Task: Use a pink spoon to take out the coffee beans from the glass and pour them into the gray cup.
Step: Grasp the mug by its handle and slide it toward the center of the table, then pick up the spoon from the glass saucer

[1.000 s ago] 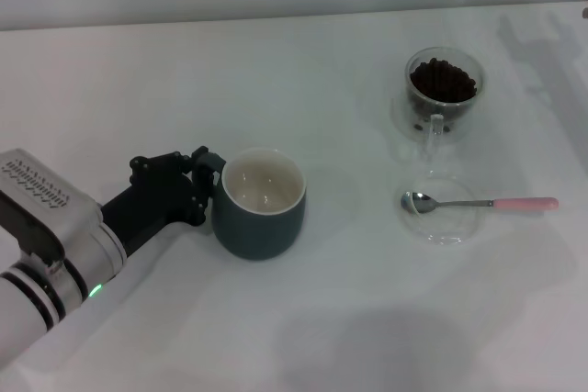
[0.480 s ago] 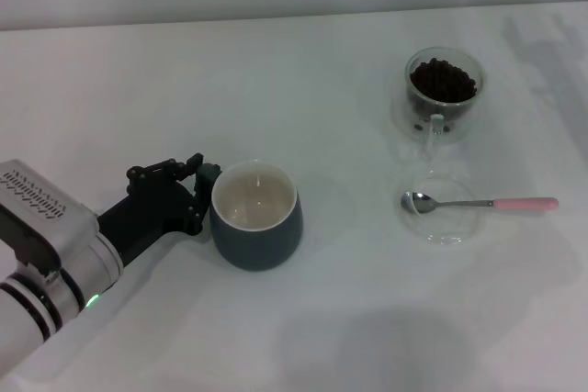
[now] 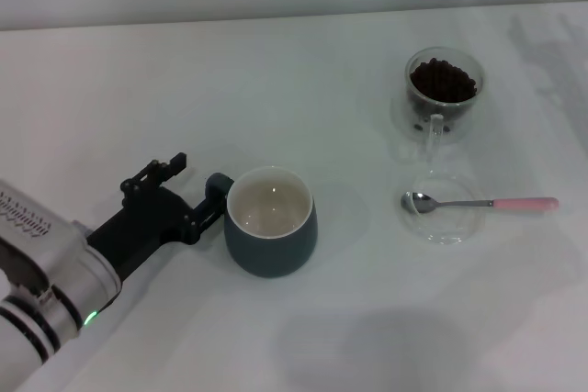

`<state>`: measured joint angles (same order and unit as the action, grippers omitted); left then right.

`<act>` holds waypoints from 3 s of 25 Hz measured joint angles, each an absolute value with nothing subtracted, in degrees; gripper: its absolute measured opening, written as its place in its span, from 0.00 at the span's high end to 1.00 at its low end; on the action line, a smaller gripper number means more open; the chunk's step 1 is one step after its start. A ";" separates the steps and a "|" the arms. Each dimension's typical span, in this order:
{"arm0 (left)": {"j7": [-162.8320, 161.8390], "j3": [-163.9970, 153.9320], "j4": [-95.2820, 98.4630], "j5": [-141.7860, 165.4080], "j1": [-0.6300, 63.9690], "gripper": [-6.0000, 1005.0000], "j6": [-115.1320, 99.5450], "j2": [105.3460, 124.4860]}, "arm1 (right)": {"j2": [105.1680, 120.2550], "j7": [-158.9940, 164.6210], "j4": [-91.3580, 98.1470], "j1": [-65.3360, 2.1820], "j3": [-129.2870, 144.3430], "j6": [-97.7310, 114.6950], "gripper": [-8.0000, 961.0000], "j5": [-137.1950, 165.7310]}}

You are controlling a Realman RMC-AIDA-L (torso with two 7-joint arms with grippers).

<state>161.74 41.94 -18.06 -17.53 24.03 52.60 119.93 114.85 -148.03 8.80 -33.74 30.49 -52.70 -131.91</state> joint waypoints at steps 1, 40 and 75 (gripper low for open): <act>161.74 42.12 -18.23 -17.58 23.29 0.51 52.62 119.91 | 114.82 -148.01 8.82 -33.69 30.49 -52.86 0.11 -131.92; 160.72 45.22 -10.83 -44.91 17.21 0.19 69.41 119.20 | 112.18 -99.73 11.97 -5.50 42.24 -79.37 0.23 -122.92; 159.08 47.29 -10.32 -52.29 19.60 0.20 66.69 119.36 | 115.31 -105.38 -0.70 -9.03 46.80 -79.54 0.23 -114.69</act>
